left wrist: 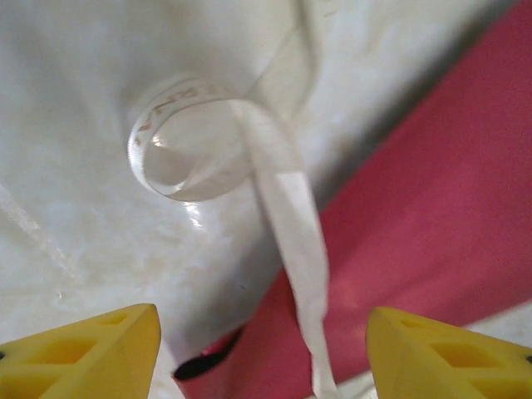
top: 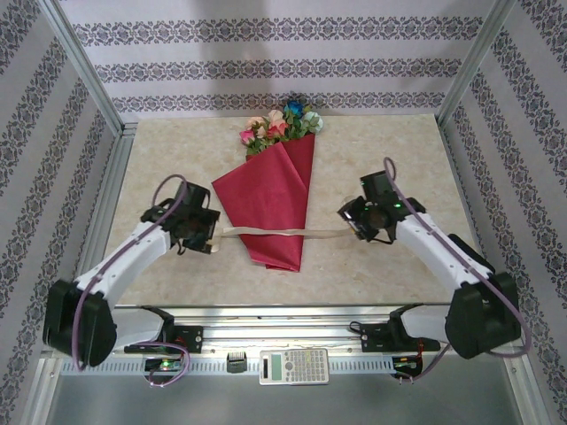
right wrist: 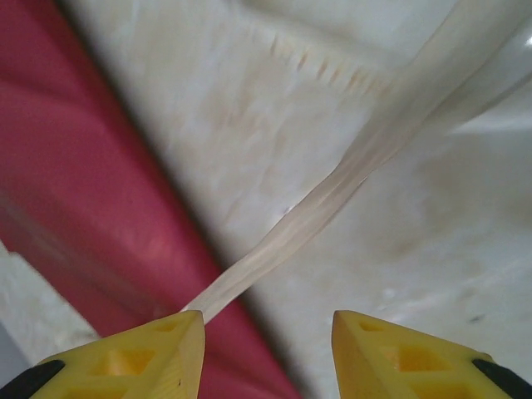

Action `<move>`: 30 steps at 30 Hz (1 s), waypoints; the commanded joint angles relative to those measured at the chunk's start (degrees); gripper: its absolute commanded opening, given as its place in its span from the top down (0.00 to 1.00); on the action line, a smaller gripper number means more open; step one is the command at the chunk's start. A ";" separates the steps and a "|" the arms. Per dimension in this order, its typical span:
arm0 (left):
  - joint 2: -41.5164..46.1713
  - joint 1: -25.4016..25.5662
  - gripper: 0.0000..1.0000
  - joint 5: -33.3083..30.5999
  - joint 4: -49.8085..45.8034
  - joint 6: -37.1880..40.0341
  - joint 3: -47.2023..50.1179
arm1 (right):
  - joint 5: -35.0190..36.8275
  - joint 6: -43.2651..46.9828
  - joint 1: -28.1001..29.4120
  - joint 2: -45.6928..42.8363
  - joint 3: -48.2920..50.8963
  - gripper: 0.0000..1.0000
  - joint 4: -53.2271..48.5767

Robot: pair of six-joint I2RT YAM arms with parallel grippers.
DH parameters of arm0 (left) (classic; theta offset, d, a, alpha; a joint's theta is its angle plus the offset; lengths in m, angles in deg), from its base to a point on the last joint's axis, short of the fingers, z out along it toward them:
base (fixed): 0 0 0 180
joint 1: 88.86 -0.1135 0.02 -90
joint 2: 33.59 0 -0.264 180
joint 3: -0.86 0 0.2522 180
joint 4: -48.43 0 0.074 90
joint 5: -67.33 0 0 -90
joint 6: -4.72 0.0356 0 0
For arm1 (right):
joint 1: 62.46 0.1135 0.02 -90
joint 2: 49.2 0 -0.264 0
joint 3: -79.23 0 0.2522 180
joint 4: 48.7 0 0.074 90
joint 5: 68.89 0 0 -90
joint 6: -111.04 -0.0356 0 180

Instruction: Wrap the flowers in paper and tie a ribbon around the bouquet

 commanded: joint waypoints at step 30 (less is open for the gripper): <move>-6.62 3.09 1.00 7.46 18.82 -5.90 7.66 | -10.95 -18.55 4.49 15.38 6.09 1.00 14.90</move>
